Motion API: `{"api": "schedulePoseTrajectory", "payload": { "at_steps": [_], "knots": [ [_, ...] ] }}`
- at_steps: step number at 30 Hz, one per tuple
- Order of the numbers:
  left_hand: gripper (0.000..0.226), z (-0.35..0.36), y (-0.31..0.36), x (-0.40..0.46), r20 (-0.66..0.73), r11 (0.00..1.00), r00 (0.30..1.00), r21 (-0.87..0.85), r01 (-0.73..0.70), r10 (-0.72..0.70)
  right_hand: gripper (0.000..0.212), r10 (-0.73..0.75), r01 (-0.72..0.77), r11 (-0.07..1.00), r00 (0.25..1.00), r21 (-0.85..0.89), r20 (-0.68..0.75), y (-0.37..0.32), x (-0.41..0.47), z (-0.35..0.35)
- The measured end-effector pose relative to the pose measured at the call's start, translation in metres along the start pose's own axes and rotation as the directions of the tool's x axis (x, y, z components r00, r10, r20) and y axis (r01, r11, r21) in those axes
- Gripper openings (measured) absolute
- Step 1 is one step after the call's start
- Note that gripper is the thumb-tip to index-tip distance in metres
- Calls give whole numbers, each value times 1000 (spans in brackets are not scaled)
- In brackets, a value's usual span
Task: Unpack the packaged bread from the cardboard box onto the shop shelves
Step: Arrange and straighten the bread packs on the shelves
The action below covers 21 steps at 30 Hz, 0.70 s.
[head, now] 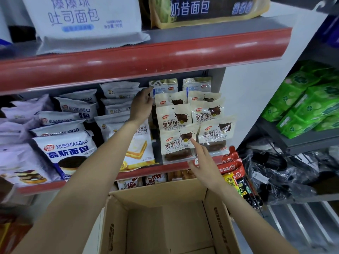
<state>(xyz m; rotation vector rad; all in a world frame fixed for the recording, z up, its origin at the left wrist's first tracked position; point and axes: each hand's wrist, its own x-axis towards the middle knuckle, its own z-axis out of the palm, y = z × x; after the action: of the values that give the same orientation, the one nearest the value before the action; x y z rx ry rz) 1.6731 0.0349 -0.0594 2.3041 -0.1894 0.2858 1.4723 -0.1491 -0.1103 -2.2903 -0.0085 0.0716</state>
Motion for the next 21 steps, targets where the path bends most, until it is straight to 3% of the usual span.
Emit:
{"api": "schedulePoseTrajectory", "payload": {
  "at_steps": [2, 5, 10, 14, 21],
  "knots": [
    [34, -1, -7, 13, -28, 984, 996, 156, -83, 88, 70, -6, 6, 1000, 1000, 7, -3, 0, 1, 0],
    [33, 1, -18, 32, -15, 958, 996, 277, -77, 84, 70, -20, 19, 1000, 1000, -12, -19, 6, 2, 4],
    [34, 11, -29, 49, 26, 970, 1000, 244, -1, -5, 71, -54, 50, 997, 996, -51, -72, 16, 1, 14],
    [40, 16, -28, 59, 93, 914, 995, 401, -56, 20, 72, -59, 57, 998, 995, -33, -84, 18, 0, 16],
    [34, 17, -17, 72, 81, 919, 994, 384, -93, 67, 74, -57, 55, 998, 996, -28, -71, 20, 1, 17]
  ]
}}
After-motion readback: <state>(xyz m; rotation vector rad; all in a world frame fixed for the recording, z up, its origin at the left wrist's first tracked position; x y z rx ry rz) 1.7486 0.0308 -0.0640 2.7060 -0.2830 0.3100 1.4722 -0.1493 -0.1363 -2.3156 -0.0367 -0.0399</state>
